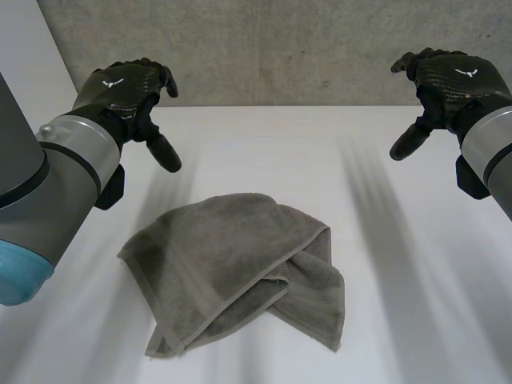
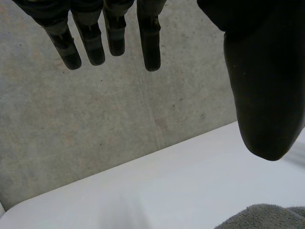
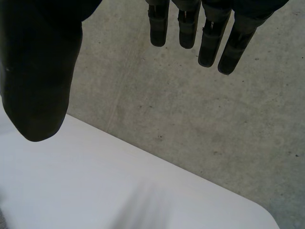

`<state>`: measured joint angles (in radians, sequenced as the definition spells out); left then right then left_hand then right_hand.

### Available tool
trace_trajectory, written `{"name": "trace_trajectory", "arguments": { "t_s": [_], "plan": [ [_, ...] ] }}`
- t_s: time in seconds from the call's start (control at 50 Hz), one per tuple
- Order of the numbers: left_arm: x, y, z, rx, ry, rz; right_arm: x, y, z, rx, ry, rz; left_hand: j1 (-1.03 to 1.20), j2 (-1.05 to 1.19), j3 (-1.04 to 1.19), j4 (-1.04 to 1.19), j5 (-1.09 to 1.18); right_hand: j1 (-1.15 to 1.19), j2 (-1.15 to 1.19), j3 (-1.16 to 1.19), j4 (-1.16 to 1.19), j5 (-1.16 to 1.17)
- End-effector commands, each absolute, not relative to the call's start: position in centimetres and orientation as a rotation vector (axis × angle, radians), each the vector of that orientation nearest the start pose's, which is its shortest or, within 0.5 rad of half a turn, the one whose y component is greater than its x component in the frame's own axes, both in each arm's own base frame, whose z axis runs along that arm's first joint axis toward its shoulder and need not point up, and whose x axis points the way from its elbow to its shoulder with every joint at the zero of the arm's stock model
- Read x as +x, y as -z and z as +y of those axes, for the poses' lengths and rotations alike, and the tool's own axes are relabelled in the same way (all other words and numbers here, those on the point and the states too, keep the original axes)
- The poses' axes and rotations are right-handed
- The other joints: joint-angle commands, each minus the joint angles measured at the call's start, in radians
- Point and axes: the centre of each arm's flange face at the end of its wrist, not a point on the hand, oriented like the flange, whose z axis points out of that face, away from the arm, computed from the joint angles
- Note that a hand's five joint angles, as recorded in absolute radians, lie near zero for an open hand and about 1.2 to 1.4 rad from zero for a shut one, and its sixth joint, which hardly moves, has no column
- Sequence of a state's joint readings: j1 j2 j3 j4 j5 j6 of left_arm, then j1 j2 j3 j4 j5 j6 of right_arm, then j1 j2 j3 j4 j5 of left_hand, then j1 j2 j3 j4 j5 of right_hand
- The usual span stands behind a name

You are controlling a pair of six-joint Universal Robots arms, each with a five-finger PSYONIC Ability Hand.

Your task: Fold the towel.

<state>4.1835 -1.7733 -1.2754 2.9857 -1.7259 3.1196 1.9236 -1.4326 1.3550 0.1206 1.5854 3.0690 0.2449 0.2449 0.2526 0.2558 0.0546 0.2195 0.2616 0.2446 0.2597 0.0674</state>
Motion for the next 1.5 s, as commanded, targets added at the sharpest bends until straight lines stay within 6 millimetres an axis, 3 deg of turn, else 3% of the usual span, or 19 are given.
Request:
{"name": "trace_trajectory", "arguments": {
  "t_s": [0.02, 0.26, 0.36, 0.48, 0.52, 0.54, 0.56, 0.58, 0.6, 0.64, 0.7, 0.78, 0.9, 1.02, 1.18, 1.38, 1.44, 1.48, 1.5],
  "plan": [
    [-27.6, -32.0, -24.1, 0.444, 2.309, 2.459, 23.7, -32.0, -26.9, -0.436, 2.038, 2.105, -0.070, -0.070, -0.077, -0.080, -0.054, -0.045, -0.087, -0.070, -0.085, -0.067],
    [-27.6, -31.7, -23.9, 0.457, 2.298, 2.468, 23.8, -32.0, -26.8, -0.452, 2.029, 2.096, -0.058, -0.058, -0.066, -0.069, -0.042, -0.045, -0.087, -0.070, -0.085, -0.067],
    [-27.8, -30.2, -22.7, 0.537, 2.203, 2.530, 23.9, -31.7, -26.8, -0.487, 1.998, 2.126, -0.040, -0.040, -0.048, -0.051, -0.024, -0.045, -0.087, -0.070, -0.085, -0.067],
    [-27.3, -27.3, -20.2, 0.681, 1.970, 2.650, 23.7, -29.1, -24.5, -0.758, 1.730, 2.291, -0.037, -0.037, -0.045, -0.048, -0.021, -0.045, -0.087, -0.070, -0.085, -0.067],
    [-27.0, -24.9, -18.8, 0.799, 1.830, 2.705, 23.6, -28.1, -23.8, -0.814, 1.649, 2.317, -0.037, -0.037, -0.045, -0.048, -0.021, -0.045, -0.087, -0.070, -0.085, -0.067],
    [-26.8, -23.7, -18.1, 0.844, 1.766, 2.730, 23.7, -27.0, -23.0, -0.861, 1.568, 2.334, -0.037, -0.037, -0.045, -0.048, -0.021, -0.032, -0.074, -0.057, -0.072, -0.054],
    [-26.8, -23.7, -18.1, 0.845, 1.765, 2.730, 23.8, -25.4, -22.2, -0.896, 1.489, 2.333, -0.037, -0.037, -0.045, -0.048, -0.021, 0.009, -0.033, -0.016, -0.031, -0.013],
    [-26.6, -22.6, -17.6, 0.882, 1.709, 2.753, 23.8, -25.4, -22.2, -0.896, 1.488, 2.333, -0.037, -0.037, -0.045, -0.048, -0.021, 0.009, -0.033, -0.016, -0.031, -0.013],
    [-26.6, -22.6, -17.6, 0.883, 1.708, 2.753, 23.8, -24.2, -21.7, -0.913, 1.447, 2.332, -0.037, -0.037, -0.045, -0.048, -0.021, 0.024, -0.018, -0.001, -0.016, 0.001],
    [-26.4, -20.6, -16.9, 0.914, 1.647, 2.789, 23.8, -23.1, -21.2, -0.924, 1.414, 2.333, -0.037, -0.037, -0.045, -0.048, -0.021, 0.033, -0.009, 0.008, -0.008, 0.010],
    [-26.4, -19.9, -16.9, 0.913, 1.654, 2.786, 23.8, -20.8, -20.2, -0.930, 1.373, 2.341, -0.037, -0.037, -0.045, -0.048, -0.021, 0.053, 0.011, 0.028, 0.013, 0.031],
    [-26.5, -17.5, -17.1, 0.901, 1.698, 2.767, 23.8, -19.2, -19.7, -0.925, 1.367, 2.342, -0.040, -0.040, -0.048, -0.051, -0.024, 0.071, 0.029, 0.046, 0.031, 0.049],
    [-26.9, -16.7, -17.9, 0.873, 1.820, 2.717, 24.3, -16.5, -18.7, -0.958, 1.366, 2.314, -0.037, -0.037, -0.045, -0.048, -0.021, 0.097, 0.055, 0.072, 0.057, 0.075],
    [-27.0, -15.2, -18.0, 0.873, 1.777, 2.742, 24.3, -14.5, -18.8, -0.955, 1.339, 2.331, -0.037, -0.037, -0.045, -0.048, -0.021, 0.188, 0.146, 0.163, 0.148, 0.166],
    [-27.2, -13.4, -18.2, 0.886, 1.706, 2.770, 24.3, -13.3, -19.2, -0.939, 1.349, 2.329, -0.040, -0.040, -0.048, -0.051, -0.024, 0.235, 0.193, 0.210, 0.195, 0.213],
    [-27.2, -13.4, -18.3, 0.880, 1.708, 2.770, 24.4, -12.3, -19.4, -0.901, 1.358, 2.320, -0.008, -0.008, -0.016, -0.019, 0.008, 0.373, 0.331, 0.348, 0.333, 0.351],
    [-27.2, -13.6, -18.3, 0.879, 1.718, 2.766, 24.4, -12.3, -19.6, -0.889, 1.370, 2.310, 0.157, 0.157, 0.149, 0.146, 0.172, 0.503, 0.460, 0.477, 0.462, 0.480],
    [-27.2, -13.7, -18.2, 0.880, 1.723, 2.764, 24.5, -12.3, -19.8, -0.858, 1.384, 2.297, 0.411, 0.411, 0.403, 0.400, 0.426, 0.762, 0.720, 0.737, 0.722, 0.740],
    [-27.2, -13.7, -18.2, 0.880, 1.723, 2.764, 24.5, -12.3, -19.8, -0.858, 1.384, 2.297, 0.412, 0.412, 0.404, 0.401, 0.428, 0.764, 0.722, 0.739, 0.724, 0.741]
  ]
}}
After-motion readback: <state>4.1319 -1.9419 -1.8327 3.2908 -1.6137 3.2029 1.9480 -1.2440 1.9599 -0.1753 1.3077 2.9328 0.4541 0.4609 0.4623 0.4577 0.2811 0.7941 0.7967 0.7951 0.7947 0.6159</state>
